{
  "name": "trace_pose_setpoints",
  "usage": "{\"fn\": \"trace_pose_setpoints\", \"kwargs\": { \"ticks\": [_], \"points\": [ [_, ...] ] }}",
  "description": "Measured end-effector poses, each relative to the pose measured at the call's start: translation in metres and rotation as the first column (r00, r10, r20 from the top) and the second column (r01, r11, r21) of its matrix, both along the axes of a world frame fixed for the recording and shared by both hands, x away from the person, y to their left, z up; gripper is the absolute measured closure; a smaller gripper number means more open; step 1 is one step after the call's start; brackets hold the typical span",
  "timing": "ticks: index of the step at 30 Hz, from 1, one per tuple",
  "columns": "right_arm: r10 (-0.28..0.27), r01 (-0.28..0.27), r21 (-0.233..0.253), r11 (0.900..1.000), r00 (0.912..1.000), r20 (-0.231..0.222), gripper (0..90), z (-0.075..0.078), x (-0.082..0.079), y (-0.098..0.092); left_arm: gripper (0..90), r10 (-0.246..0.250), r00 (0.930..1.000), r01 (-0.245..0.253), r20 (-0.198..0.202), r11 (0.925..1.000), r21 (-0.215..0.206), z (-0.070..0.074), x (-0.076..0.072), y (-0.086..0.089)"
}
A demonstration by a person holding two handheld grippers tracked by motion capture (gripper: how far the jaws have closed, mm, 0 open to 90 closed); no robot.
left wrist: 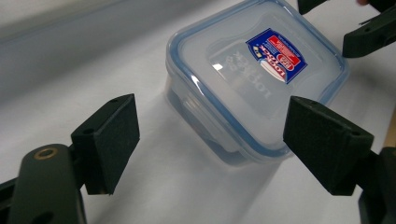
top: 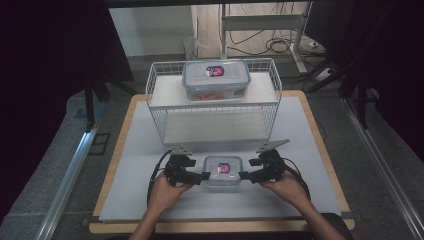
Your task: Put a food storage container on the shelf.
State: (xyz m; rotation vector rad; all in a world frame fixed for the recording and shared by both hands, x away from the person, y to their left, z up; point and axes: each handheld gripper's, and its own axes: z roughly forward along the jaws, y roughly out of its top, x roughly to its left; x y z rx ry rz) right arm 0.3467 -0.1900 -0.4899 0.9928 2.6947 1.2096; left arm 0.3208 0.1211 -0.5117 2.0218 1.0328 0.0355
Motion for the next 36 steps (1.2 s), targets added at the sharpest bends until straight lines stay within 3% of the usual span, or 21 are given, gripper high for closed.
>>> {"fn": "trace_pose_setpoints", "kwargs": {
  "ticks": [3, 4, 7, 9, 10, 13, 17, 20, 23, 27, 30, 36],
  "points": [
    [0.001, -0.001, 0.008, 1.000, 0.9990, -0.045, 26.0, -0.004, 0.006, 0.004, 17.3, -0.020, 0.9983, 0.017, -0.054, 0.9980, -0.060, -0.007, 0.007, -0.002],
    [-0.002, 0.004, 0.025, 1.000, 0.9961, -0.089, 26.0, -0.006, 0.009, 0.006, 17.3, -0.027, 0.9974, 0.022, -0.067, 0.9970, -0.074, -0.008, 0.008, -0.003],
    [-0.003, 0.009, 0.042, 0.999, 0.9918, -0.128, 26.1, -0.009, 0.012, 0.007, 17.5, -0.051, 0.9940, 0.041, -0.097, 0.9939, -0.102, -0.011, 0.011, -0.007],
    [0.006, 0.006, 0.065, 0.998, 0.9838, -0.179, 26.4, -0.012, 0.015, 0.008, 19.0, -0.070, 0.9914, 0.056, -0.111, 0.9908, -0.123, -0.012, 0.013, -0.010],
    [0.015, 0.004, 0.087, 0.996, 0.9758, -0.218, 27.0, -0.015, 0.017, 0.010, 20.8, -0.071, 0.9906, 0.056, -0.117, 0.9899, -0.131, -0.013, 0.013, -0.011],
    [0.012, 0.017, 0.107, 0.994, 0.9645, -0.264, 27.8, -0.018, 0.019, 0.012, 23.8, -0.060, 0.9891, 0.042, -0.134, 0.9897, -0.137, -0.012, 0.012, -0.010],
    [-0.002, 0.037, 0.122, 0.992, 0.9612, -0.276, 35.1, -0.017, 0.018, 0.008, 30.7, -0.044, 0.9896, 0.024, -0.137, 0.9885, -0.149, -0.010, 0.009, -0.005],
    [-0.002, 0.054, 0.162, 0.985, 0.9513, -0.308, 42.2, -0.020, 0.014, 0.001, 33.6, -0.049, 0.9897, 0.028, -0.135, 0.9884, -0.149, -0.010, 0.005, -0.004],
    [0.004, 0.061, 0.193, 0.979, 0.9470, -0.321, 47.6, -0.021, 0.012, -0.004, 37.7, -0.057, 0.9895, 0.035, -0.133, 0.9868, -0.158, -0.010, 0.000, -0.002],
    [0.015, 0.057, 0.215, 0.975, 0.9467, -0.322, 52.8, -0.020, 0.009, -0.008, 46.6, -0.060, 0.9886, 0.030, -0.138, 0.9786, -0.204, -0.010, -0.004, 0.007],
    [0.015, 0.051, 0.210, 0.976, 0.9540, -0.299, 53.1, -0.018, 0.007, -0.007, 48.0, -0.057, 0.9889, 0.028, -0.137, 0.9774, -0.210, -0.010, -0.005, 0.008],
    [0.013, 0.058, 0.223, 0.973, 0.9516, -0.307, 54.5, -0.019, 0.005, -0.008, 49.6, -0.047, 0.9896, 0.015, -0.136, 0.9734, -0.229, -0.011, -0.008, 0.009]
  ]
}}
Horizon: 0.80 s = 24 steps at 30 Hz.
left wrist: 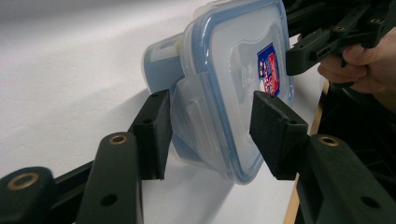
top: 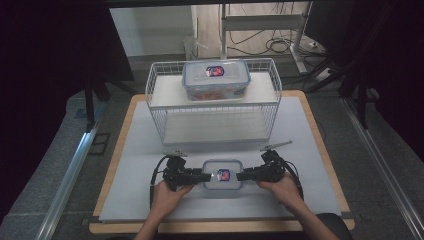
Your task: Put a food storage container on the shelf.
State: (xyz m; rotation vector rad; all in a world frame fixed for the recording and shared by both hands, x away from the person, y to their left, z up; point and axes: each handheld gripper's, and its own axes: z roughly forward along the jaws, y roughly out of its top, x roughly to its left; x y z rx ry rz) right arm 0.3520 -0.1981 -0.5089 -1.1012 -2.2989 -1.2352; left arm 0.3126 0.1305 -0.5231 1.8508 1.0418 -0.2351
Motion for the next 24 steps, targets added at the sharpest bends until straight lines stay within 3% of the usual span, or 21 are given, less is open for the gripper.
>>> {"fn": "trace_pose_setpoints", "kwargs": {
  "ticks": [5, 14, 24],
  "points": [
    [-0.006, 0.006, 0.017, 1.000, 1.0000, -0.007, 55.5, -0.0009, -0.0009, -0.0012, 50.9, 0.018, 0.9998, -0.018, -0.011, 0.9997, -0.018, -0.0006, -0.0018, 0.0011],
    [-0.023, 0.025, 0.065, 0.998, 0.9993, -0.030, 57.4, -0.0036, -0.0012, -0.0045, 51.2, 0.039, 0.9989, -0.040, -0.027, 0.9991, -0.014, 0.0017, -0.0040, -0.0003],
    [-0.048, 0.047, 0.082, 0.995, 0.9988, 0.010, 58.7, 0.0046, -0.0026, -0.0030, 50.8, 0.057, 0.9983, -0.057, -0.015, 0.9983, -0.012, 0.0068, -0.0013, -0.0002]
  ]
}}
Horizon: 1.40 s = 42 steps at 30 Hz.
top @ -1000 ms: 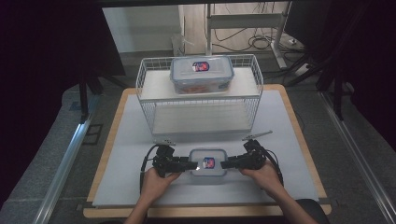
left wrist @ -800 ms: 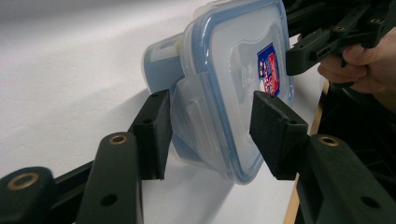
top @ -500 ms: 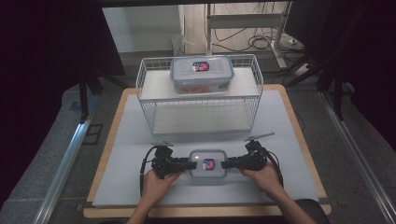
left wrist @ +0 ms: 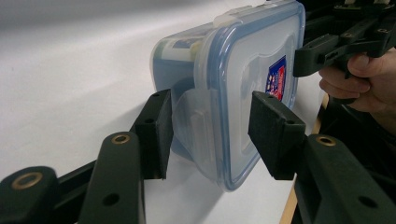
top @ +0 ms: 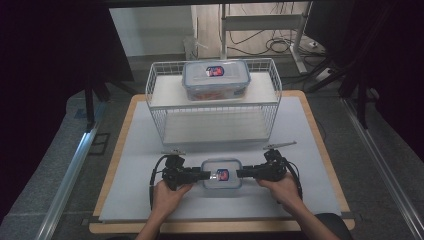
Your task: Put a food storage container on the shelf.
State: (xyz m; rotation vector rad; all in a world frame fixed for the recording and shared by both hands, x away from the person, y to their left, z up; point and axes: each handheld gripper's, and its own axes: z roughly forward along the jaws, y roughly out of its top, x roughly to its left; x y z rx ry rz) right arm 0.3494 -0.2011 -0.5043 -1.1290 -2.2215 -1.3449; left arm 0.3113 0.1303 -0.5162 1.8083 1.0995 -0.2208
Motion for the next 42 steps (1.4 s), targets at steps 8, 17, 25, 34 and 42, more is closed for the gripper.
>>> {"fn": "trace_pose_setpoints", "kwargs": {
  "ticks": [8, 17, 25, 34, 42],
  "points": [
    [-0.012, 0.012, 0.028, 1.000, 0.9999, 0.010, 58.5, 0.007, 0.003, -0.005, 52.8, -0.006, 0.9997, 0.007, 0.023, 0.9996, -0.027, 0.007, 0.001, 0.001],
    [-0.018, 0.017, 0.064, 0.998, 0.9998, 0.006, 58.3, 0.012, 0.006, -0.008, 54.7, -0.006, 0.9995, 0.009, 0.032, 0.9968, -0.079, 0.016, 0.004, 0.005],
    [-0.014, 0.013, 0.104, 0.994, 0.9998, 0.015, 58.4, 0.021, 0.008, -0.009, 57.5, -0.003, 0.9988, 0.010, 0.049, 0.9911, -0.133, 0.026, 0.005, 0.012],
    [-0.022, 0.016, 0.106, 0.994, 0.9979, 0.062, 58.3, 0.050, 0.014, -0.005, 57.2, -0.001, 0.9953, 0.013, 0.097, 0.9921, -0.125, 0.055, 0.013, 0.015],
    [-0.036, 0.020, 0.117, 0.993, 0.9895, 0.140, 58.0, 0.094, 0.023, 0.001, 57.2, 0.009, 0.9857, 0.012, 0.168, 0.9926, -0.121, 0.102, 0.022, 0.020]
  ]
}}
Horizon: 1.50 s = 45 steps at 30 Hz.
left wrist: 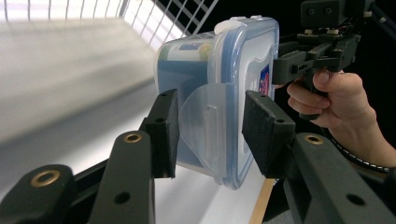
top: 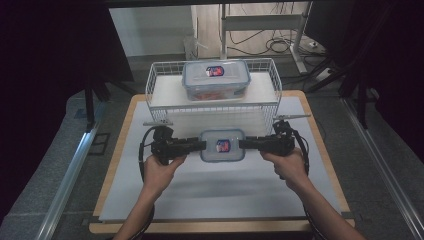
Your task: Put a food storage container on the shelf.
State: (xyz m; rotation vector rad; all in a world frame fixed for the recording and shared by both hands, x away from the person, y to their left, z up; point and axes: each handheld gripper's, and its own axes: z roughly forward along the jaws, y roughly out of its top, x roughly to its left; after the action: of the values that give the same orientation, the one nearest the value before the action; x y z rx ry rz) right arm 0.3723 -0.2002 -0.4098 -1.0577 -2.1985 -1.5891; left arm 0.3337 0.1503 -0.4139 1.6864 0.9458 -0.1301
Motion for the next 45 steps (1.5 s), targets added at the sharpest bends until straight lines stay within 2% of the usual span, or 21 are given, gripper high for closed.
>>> {"fn": "trace_pose_setpoints", "kwargs": {
  "ticks": [5, 6, 12, 15, 16, 17, 18, 19, 20, 23, 25, 27, 28, 31, 34, 38, 45],
  "points": [
    [-0.007, 0.007, 0.009, 1.000, 0.9991, 0.041, 57.9, 0.034, 0.009, 0.003, 57.2, 0.001, 0.9994, -0.001, 0.035, 1.0000, 0.006, 0.028, 0.007, 0.002],
    [-0.007, 0.007, 0.009, 1.000, 0.9991, 0.041, 57.9, 0.034, 0.009, 0.003, 57.2, 0.002, 0.9992, -0.002, 0.040, 1.0000, 0.005, 0.034, 0.009, 0.002],
    [-0.019, 0.017, 0.022, 1.000, 0.9977, 0.066, 57.8, 0.065, 0.021, 0.004, 57.1, 0.001, 0.9978, -0.001, 0.066, 0.9999, 0.011, 0.064, 0.022, 0.004],
    [-0.025, 0.023, 0.028, 0.999, 0.9965, 0.080, 57.8, 0.078, 0.027, 0.006, 57.1, 0.002, 0.9970, -0.003, 0.077, 0.9999, 0.015, 0.081, 0.030, 0.006],
    [-0.031, 0.028, 0.034, 0.999, 0.9956, 0.088, 57.8, 0.089, 0.032, 0.007, 57.1, 0.007, 0.9969, -0.007, 0.078, 0.9999, 0.008, 0.087, 0.033, 0.006],
    [-0.033, 0.030, 0.035, 0.999, 0.9953, 0.091, 57.7, 0.095, 0.035, 0.008, 57.1, 0.008, 0.9964, -0.009, 0.084, 0.9999, 0.010, 0.098, 0.038, 0.008],
    [-0.033, 0.030, 0.035, 0.999, 0.9953, 0.091, 57.7, 0.095, 0.035, 0.008, 57.1, 0.008, 0.9964, -0.009, 0.084, 0.9999, 0.010, 0.098, 0.038, 0.008],
    [-0.042, 0.038, 0.042, 0.998, 0.9938, 0.103, 57.7, 0.107, 0.041, 0.010, 57.0, 0.009, 0.9959, -0.010, 0.090, 0.9999, 0.006, 0.109, 0.045, 0.010],
    [-0.042, 0.038, 0.042, 0.998, 0.9938, 0.103, 57.7, 0.107, 0.041, 0.010, 57.0, 0.009, 0.9959, -0.010, 0.090, 0.9999, 0.006, 0.109, 0.045, 0.010],
    [-0.053, 0.048, 0.050, 0.998, 0.9921, 0.114, 57.6, 0.125, 0.053, 0.014, 57.0, 0.019, 0.9959, -0.018, 0.089, 0.9998, -0.012, 0.121, 0.056, 0.013],
    [-0.056, 0.051, 0.049, 0.998, 0.9916, 0.117, 57.6, 0.129, 0.056, 0.015, 57.0, 0.028, 0.9960, -0.026, 0.085, 0.9992, -0.030, 0.128, 0.065, 0.016],
    [-0.066, 0.061, 0.043, 0.997, 0.9899, 0.125, 57.6, 0.139, 0.066, 0.019, 56.9, 0.035, 0.9962, -0.031, 0.080, 0.9986, -0.044, 0.133, 0.073, 0.018],
    [-0.066, 0.061, 0.043, 0.997, 0.9899, 0.125, 57.6, 0.139, 0.066, 0.019, 56.9, 0.036, 0.9964, -0.033, 0.077, 0.9983, -0.048, 0.135, 0.077, 0.019],
    [-0.078, 0.073, 0.054, 0.996, 0.9909, 0.110, 57.5, 0.148, 0.082, 0.023, 57.0, 0.053, 0.9962, -0.048, 0.070, 0.9966, -0.067, 0.139, 0.088, 0.022],
    [-0.083, 0.077, 0.063, 0.995, 0.9911, 0.104, 57.5, 0.150, 0.091, 0.025, 57.0, 0.069, 0.9958, -0.063, 0.060, 0.9944, -0.085, 0.141, 0.098, 0.024],
    [-0.091, 0.085, 0.075, 0.994, 0.9922, 0.085, 57.6, 0.149, 0.105, 0.026, 57.0, 0.088, 0.9955, -0.083, 0.037, 0.9911, -0.103, 0.139, 0.110, 0.024],
    [-0.101, 0.096, 0.102, 0.990, 0.9941, 0.042, 57.5, 0.140, 0.123, 0.024, 56.9, 0.110, 0.9938, -0.108, 0.014, 0.9889, -0.102, 0.136, 0.123, 0.022]
  ]
}}
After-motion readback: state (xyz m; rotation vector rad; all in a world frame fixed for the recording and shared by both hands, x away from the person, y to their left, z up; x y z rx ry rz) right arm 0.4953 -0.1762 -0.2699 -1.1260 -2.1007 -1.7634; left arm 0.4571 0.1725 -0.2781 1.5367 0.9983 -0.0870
